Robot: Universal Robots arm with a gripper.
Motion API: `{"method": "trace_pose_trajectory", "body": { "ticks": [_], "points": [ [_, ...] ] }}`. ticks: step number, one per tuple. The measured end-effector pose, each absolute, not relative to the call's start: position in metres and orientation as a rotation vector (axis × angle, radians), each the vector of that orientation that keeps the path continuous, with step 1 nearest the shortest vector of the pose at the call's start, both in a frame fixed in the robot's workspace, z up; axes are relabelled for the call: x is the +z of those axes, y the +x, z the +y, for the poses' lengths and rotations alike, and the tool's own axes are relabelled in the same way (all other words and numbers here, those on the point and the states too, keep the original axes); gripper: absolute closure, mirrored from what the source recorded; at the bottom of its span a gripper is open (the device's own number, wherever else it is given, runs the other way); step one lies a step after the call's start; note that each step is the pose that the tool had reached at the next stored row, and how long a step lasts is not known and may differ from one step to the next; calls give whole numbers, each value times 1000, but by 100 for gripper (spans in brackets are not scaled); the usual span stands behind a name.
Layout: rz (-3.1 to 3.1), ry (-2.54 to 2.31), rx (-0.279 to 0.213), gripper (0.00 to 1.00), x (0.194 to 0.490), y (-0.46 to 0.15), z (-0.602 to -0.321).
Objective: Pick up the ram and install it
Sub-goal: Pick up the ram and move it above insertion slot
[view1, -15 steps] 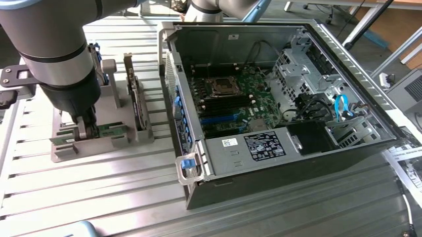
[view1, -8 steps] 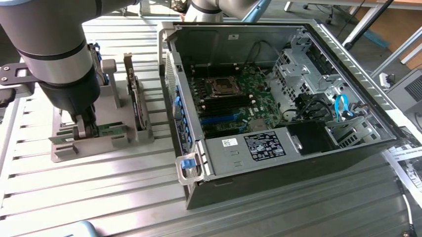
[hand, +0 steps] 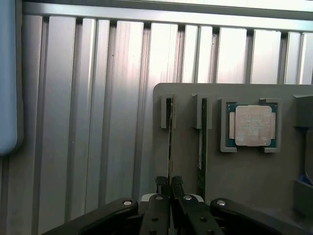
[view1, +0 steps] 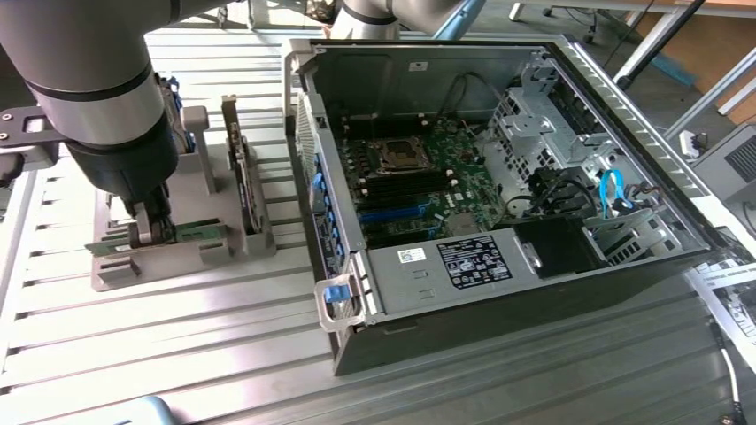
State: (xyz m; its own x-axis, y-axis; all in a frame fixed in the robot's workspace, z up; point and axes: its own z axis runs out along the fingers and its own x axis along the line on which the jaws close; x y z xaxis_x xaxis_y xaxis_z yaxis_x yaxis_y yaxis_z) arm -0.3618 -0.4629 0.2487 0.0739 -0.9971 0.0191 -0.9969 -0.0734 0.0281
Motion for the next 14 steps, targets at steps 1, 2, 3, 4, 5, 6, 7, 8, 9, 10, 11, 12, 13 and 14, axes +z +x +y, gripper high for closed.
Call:
{"method": "trace_pose_trajectory", "body": {
  "ticks": [1,2,3,4,5,6,7,8,9,10,11,12,13,14],
  "points": [
    [-2115,2277,-8,86,250,-362,-463],
    [-2115,2277,-8,86,250,-362,-463],
    [-2115,2277,-8,86,251,-362,-463],
    [-2115,2277,-8,86,252,-362,-463],
    [-2115,2277,-8,86,253,-362,-463],
    [-2115,2277,-8,86,254,-362,-463],
    [-2115,2277,-8,86,255,-362,-463],
    [-2115,2277,-8,86,256,-362,-463],
    [-2115,2277,-8,86,257,-362,-463],
    [-2115,2277,-8,86,258,-362,-463],
    [-2115,2277,-8,86,259,-362,-463],
    [-2115,2277,-8,86,260,-362,-463],
    [-2115,2277,-8,86,261,-362,-463],
    [-2115,2277,-8,86,262,-362,-463]
  ]
}}
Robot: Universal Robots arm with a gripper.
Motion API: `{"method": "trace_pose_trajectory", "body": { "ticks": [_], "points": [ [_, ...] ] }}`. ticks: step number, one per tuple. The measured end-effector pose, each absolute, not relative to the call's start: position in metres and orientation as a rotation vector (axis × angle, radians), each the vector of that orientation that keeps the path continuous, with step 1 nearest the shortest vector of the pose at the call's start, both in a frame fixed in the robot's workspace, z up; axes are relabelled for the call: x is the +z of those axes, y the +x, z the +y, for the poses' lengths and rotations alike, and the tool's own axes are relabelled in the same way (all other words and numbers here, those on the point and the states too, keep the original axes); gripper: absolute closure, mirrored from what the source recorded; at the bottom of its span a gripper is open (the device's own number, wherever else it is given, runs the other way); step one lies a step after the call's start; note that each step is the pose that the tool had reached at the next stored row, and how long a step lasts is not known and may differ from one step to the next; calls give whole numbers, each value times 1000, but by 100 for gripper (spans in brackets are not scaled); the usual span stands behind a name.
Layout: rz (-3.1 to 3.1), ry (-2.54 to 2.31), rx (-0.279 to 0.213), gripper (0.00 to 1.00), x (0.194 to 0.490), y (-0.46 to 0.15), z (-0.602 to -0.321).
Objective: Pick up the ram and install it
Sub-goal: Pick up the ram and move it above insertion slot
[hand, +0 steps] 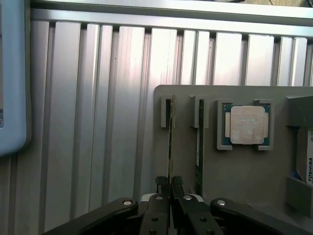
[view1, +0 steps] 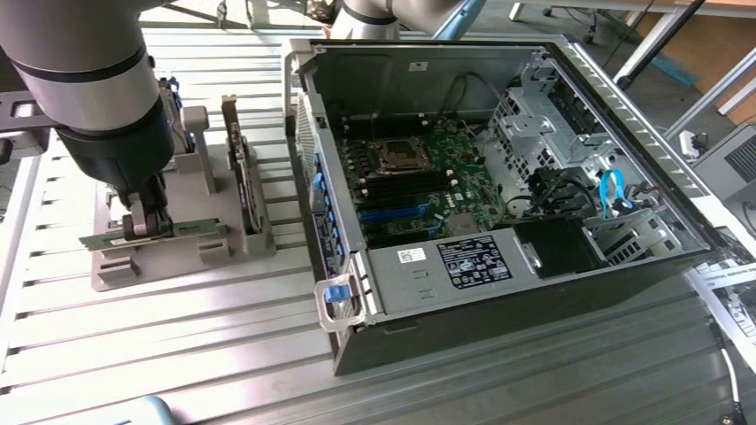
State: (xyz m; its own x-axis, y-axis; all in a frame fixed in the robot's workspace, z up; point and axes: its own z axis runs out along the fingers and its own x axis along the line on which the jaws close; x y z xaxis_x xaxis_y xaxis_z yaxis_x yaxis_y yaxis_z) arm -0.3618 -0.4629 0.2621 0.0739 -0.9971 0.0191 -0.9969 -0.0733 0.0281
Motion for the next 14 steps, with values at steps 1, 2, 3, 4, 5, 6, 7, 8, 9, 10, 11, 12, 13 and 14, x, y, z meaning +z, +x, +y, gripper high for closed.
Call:
{"method": "trace_pose_trajectory", "body": {
  "ticks": [1,2,3,4,5,6,7,8,9,10,11,12,13,14],
  "points": [
    [-2115,2277,-8,86,263,-362,-463],
    [-2115,2277,-8,86,264,-362,-463],
    [-2115,2277,-8,86,265,-362,-463],
    [-2115,2277,-8,86,266,-362,-463],
    [-2115,2277,-8,86,267,-362,-463],
    [-2115,2277,-8,86,268,-362,-463],
    [-2115,2277,-8,86,270,-362,-463],
    [-2115,2277,-8,86,271,-362,-463],
    [-2115,2277,-8,86,272,-362,-463],
    [-2115,2277,-8,86,273,-362,-463],
    [-2115,2277,-8,86,274,-362,-463],
    [-2115,2277,-8,86,275,-362,-463],
    [-2115,2277,-8,86,276,-362,-463],
    [-2115,2277,-8,86,277,-362,-463]
  ]
}}
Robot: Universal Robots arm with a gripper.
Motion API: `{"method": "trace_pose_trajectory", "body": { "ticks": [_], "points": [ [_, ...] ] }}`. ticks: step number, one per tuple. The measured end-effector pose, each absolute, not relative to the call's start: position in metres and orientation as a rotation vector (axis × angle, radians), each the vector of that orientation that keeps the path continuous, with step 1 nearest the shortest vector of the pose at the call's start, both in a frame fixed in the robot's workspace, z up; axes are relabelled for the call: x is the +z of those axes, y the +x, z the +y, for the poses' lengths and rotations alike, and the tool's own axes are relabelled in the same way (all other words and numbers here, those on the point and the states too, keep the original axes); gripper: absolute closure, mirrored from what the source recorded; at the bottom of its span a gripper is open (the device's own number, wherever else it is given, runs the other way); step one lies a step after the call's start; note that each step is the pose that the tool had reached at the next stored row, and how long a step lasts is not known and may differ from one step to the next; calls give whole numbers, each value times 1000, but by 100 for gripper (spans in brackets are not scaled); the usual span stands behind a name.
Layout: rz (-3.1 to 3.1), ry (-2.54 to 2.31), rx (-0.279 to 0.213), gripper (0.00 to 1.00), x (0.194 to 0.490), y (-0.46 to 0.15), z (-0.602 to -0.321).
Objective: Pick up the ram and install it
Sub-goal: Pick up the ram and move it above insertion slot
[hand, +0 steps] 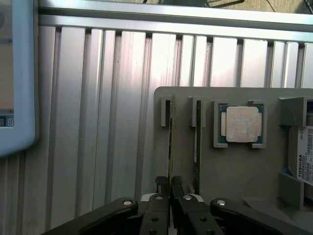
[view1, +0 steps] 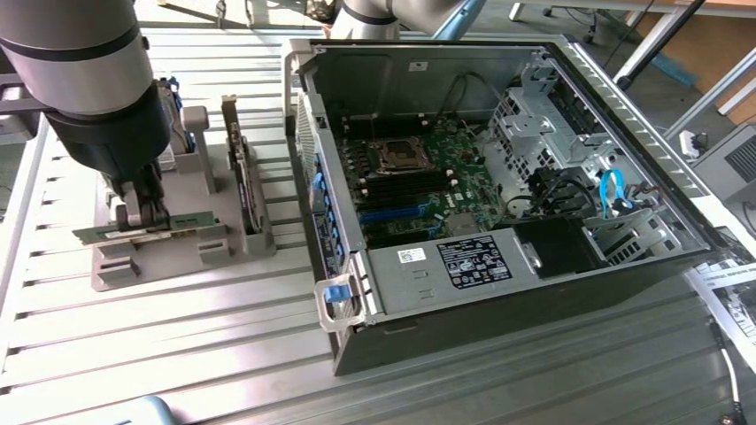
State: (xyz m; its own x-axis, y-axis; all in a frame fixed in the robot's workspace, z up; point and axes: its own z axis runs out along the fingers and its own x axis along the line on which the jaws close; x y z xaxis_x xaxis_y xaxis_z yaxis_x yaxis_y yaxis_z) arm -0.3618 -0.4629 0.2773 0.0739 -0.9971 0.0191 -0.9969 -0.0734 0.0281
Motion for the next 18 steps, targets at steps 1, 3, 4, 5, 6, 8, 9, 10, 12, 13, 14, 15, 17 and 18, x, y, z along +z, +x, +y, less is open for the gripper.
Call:
{"method": "trace_pose_trajectory", "body": {
  "ticks": [1,3,4,5,6,8,9,10,12,13,14,15,17,18],
  "points": [
    [-2115,2277,-8,86,278,-362,-463],
    [-2115,2277,-8,86,280,-362,-463],
    [-2115,2277,-8,86,281,-362,-463],
    [-2115,2277,-8,86,282,-362,-463],
    [-2115,2277,-8,86,282,-362,-463],
    [-2115,2277,-8,86,284,-362,-463],
    [-2115,2277,-8,86,284,-362,-463],
    [-2115,2277,-8,86,285,-362,-463],
    [-2115,2277,-8,86,288,-362,-463],
    [-2115,2277,-8,86,288,-362,-463],
    [-2115,2277,-8,86,289,-362,-463],
    [-2115,2277,-8,86,290,-362,-463],
    [-2115,2277,-8,86,291,-362,-463],
    [-2115,2277,-8,86,292,-362,-463]
  ]
}}
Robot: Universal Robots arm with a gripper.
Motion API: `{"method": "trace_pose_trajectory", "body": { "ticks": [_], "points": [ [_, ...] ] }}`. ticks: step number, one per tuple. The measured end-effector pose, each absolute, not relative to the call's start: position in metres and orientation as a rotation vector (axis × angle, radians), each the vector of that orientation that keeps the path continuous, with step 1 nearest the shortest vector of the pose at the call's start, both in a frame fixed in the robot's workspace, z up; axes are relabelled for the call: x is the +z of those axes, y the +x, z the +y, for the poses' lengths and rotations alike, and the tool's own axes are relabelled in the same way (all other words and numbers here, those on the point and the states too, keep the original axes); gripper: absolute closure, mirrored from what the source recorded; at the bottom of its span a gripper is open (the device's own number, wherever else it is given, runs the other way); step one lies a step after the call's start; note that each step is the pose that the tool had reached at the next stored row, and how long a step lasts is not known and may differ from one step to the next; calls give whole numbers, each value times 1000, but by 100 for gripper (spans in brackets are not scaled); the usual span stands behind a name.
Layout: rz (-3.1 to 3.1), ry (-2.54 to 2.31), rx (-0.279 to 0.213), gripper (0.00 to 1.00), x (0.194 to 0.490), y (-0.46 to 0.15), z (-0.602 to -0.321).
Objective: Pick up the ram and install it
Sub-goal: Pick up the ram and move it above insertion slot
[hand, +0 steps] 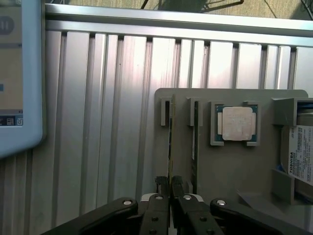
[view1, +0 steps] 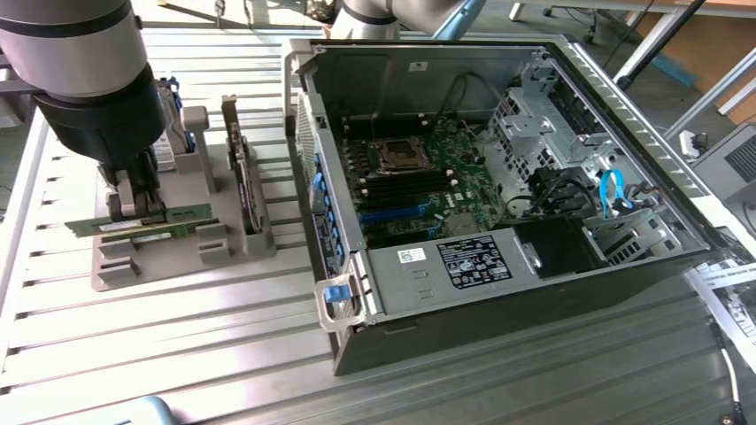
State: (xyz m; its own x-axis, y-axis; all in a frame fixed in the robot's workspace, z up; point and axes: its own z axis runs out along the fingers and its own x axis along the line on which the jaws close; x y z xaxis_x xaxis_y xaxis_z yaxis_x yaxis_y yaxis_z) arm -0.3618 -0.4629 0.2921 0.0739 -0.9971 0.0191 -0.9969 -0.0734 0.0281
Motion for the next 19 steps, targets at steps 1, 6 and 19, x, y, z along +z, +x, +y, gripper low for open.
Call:
{"method": "trace_pose_trajectory", "body": {
  "ticks": [1,6,19],
  "points": [
    [-2115,2277,-8,86,293,-362,-463],
    [-2115,2277,-8,86,296,-362,-463],
    [-2115,2277,-8,86,307,-362,-463]
  ]
}}
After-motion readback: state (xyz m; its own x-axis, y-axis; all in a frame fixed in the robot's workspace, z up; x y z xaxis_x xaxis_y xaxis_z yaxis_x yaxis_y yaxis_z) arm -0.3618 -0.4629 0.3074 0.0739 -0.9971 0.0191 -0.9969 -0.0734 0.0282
